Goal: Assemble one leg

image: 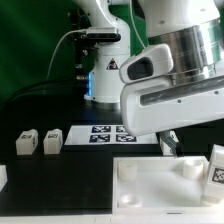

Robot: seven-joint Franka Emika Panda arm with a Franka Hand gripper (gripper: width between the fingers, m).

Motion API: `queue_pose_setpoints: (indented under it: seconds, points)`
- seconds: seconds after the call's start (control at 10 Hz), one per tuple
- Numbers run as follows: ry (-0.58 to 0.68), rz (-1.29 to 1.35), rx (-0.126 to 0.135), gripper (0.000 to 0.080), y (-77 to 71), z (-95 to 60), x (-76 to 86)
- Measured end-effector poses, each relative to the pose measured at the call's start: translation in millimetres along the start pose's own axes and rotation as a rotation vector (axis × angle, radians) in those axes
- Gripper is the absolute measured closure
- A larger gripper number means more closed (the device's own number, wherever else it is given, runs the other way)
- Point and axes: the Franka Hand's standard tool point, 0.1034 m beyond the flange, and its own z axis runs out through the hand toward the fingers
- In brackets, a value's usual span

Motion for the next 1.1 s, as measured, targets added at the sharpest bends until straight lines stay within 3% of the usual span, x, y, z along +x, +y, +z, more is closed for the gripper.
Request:
queue_pose_setpoints:
  seconds: [0.4, 0.6, 0.7, 1.1]
  points:
    - [0.029, 0.008, -0.002, 0.0150, -0.4, -0.4, 4.4]
    - [-0.001, 0.090, -0.051, 0.0150, -18.4, -8.0, 7.9]
    - [0.007, 0.104, -0.050, 0.0150, -23.7, -8.1, 13.2]
    - [0.024, 0.108, -0.058, 0.0150, -8.9, 20.0, 18.2]
